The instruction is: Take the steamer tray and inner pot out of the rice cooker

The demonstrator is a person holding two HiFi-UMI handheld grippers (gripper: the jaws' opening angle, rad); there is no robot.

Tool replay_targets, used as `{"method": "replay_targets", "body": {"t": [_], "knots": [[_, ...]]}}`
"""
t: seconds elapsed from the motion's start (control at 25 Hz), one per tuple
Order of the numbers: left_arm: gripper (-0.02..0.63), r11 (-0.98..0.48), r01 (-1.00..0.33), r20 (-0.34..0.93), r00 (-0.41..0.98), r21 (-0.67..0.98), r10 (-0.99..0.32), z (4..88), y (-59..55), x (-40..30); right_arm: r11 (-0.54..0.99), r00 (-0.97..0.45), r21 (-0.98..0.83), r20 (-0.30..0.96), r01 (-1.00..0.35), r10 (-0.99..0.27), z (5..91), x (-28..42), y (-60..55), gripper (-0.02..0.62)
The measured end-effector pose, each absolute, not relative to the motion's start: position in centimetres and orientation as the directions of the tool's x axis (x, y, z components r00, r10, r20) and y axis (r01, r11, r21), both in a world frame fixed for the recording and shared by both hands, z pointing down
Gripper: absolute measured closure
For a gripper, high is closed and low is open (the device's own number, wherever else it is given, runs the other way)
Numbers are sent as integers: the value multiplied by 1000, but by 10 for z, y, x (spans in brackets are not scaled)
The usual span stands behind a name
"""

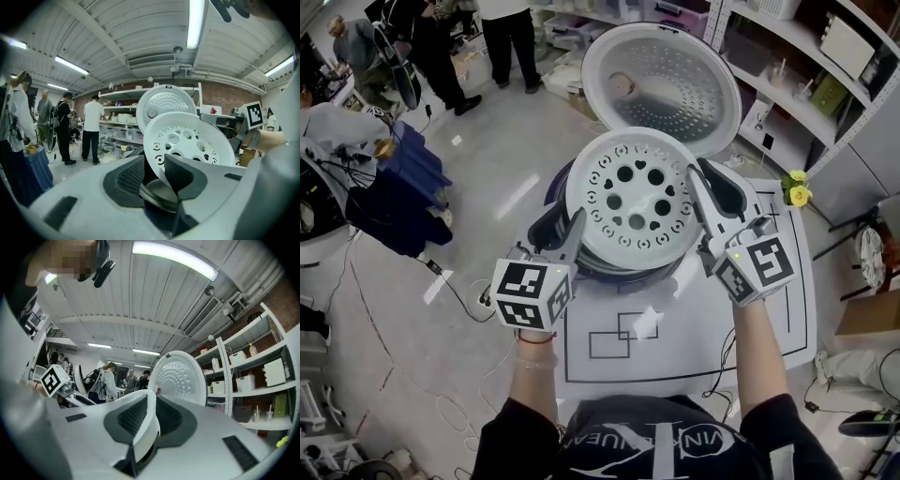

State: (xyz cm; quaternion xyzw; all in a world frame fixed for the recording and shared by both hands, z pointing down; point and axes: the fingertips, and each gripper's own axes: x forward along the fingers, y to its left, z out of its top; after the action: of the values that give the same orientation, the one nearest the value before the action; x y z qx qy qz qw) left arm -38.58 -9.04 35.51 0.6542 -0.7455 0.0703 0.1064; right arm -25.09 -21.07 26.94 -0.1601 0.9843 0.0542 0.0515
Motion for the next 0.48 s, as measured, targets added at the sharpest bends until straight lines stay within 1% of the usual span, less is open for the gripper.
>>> {"method": "replay_targets", "body": {"t": [0.08,0.24,0.48], "knots": [[489,134,-990,257,-120,38,-959,353,-92,-383,944,-943,84,-128,-318,-306,266,-249,-211,541],[509,157,-986,233,-139,58,-963,338,-100,-379,951,-939,2,-156,-310,-306,258,-240,-221,546],[518,136,-988,188,-121,68,-975,321,-90,-371,942,-916,-81,-220,-327,-337,241,-222,-205,555]]}}
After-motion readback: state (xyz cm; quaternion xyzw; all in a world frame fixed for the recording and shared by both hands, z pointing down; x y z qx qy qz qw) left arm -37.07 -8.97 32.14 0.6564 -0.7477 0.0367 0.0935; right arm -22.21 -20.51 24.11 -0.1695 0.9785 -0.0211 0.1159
